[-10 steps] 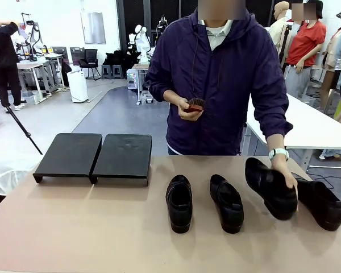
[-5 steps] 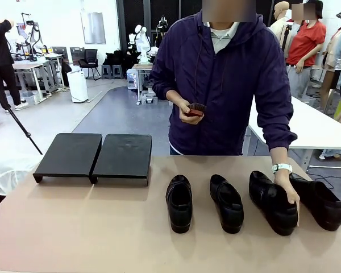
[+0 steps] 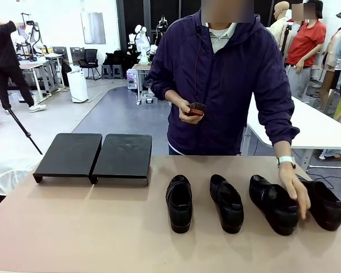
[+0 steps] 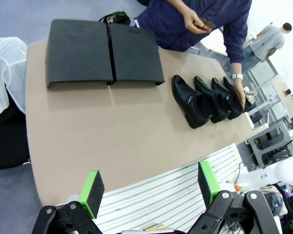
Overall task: Organize the shoes by placing them on the stand.
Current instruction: Pick up one Shoe and place it in the middle of the table.
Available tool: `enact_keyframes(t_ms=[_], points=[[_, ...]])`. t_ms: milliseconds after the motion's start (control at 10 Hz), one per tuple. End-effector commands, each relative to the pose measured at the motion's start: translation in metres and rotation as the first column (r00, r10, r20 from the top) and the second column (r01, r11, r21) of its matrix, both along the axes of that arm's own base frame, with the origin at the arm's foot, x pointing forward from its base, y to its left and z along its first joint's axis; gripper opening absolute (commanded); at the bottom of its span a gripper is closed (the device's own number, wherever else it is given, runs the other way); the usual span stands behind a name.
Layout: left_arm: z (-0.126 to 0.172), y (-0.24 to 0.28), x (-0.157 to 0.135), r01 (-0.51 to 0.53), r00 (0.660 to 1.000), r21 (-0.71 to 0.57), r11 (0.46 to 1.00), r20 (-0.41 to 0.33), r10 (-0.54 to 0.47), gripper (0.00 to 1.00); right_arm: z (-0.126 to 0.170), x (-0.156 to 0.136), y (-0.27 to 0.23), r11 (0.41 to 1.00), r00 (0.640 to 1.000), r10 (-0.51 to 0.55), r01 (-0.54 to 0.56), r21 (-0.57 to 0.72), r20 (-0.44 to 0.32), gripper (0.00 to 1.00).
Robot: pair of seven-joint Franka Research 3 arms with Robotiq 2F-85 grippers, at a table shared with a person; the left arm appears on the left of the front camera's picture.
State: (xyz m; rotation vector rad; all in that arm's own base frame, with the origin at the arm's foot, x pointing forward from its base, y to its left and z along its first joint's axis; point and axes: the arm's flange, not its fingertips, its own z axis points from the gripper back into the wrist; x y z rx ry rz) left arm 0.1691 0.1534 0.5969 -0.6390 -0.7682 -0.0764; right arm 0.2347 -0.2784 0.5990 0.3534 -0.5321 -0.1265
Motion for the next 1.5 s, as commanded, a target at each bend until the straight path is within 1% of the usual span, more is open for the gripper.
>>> enact_keyframes(t_ms=[0,100,200,300,500,600,700,800,900,1000,1100,1200,1300,1400], points=[[-0.001,0.001,-0.001,0.015,1.0,-0.007,1.0,0.013,-0.014,1.0,-0.003,0.005,0.034,1.0,1.0,0.007,-0.007,-0.029,0.011,1.0],[-0.001,0.001,-0.001,0.015,1.0,-0.007,1.0,0.013,-0.014,1.0,-0.001,0.011,0.057,0.998,1.0,0.03,-0.029,-0.062,0.004,1.0],[-0.001,0.001,-0.001,0.015,1.0,-0.007,1.0,0.013,-0.014,1.0,0.005,0.016,0.093,0.991,0.998,0.065,-0.064,-0.118,0.006,1.0],[-0.001,0.001,-0.001,0.015,1.0,-0.007,1.0,0.013,-0.014,1.0,0.012,0.017,0.128,0.982,0.992,0.128,-0.124,-0.142,0.016,1.0],[-0.001,0.001,-0.001,0.015,1.0,-0.007,1.0,0.013,-0.014,1.0,0.022,0.023,0.21,0.955,0.973,0.229,-0.223,-0.194,0.007,1.0],[-0.001,0.001,-0.001,0.015,1.0,-0.007,1.0,0.013,-0.014,1.0,0.022,0.03,0.26,0.931,0.955,0.296,-0.292,-0.218,-0.014,1.0],[-0.001,0.001,-0.001,0.015,1.0,-0.007,1.0,0.013,-0.014,1.0,0.016,0.04,0.308,0.923,0.954,0.298,-0.299,-0.241,-0.04,1.0],[-0.001,0.001,-0.001,0.015,1.0,-0.007,1.0,0.013,-0.014,1.0,0.007,0.052,0.357,0.914,0.944,0.328,-0.328,-0.238,-0.039,1.0],[-0.001,0.001,-0.001,0.015,1.0,-0.007,1.0,0.013,-0.014,1.0,-0.004,0.066,0.409,0.912,0.935,0.349,-0.354,-0.206,-0.064,1.0],[-0.001,0.001,-0.001,0.015,1.0,-0.007,1.0,0.013,-0.014,1.0,-0.019,0.077,0.45,0.894,0.917,0.384,-0.399,-0.202,-0.109,1.0],[-0.001,0.001,-0.001,0.015,1.0,-0.007,1.0,0.013,-0.014,1.0,-0.036,0.084,0.48,0.875,0.894,0.423,-0.445,-0.19,-0.144,1.0],[-0.001,0.001,-0.001,0.015,1.0,-0.007,1.0,0.013,-0.014,1.0,-0.046,0.087,0.493,0.876,0.889,0.441,-0.457,-0.155,-0.125,1.0],[-0.001,0.001,-0.001,0.015,1.0,-0.007,1.0,0.013,-0.014,1.0,-0.038,0.084,0.477,0.875,0.887,0.46,-0.458,-0.154,-0.024,1.0],[-0.001,0.001,-0.001,0.015,1.0,-0.007,1.0,0.013,-0.014,1.0,-0.053,0.068,0.493,0.865,0.888,0.439,-0.459,-0.203,-0.136,1.0]])
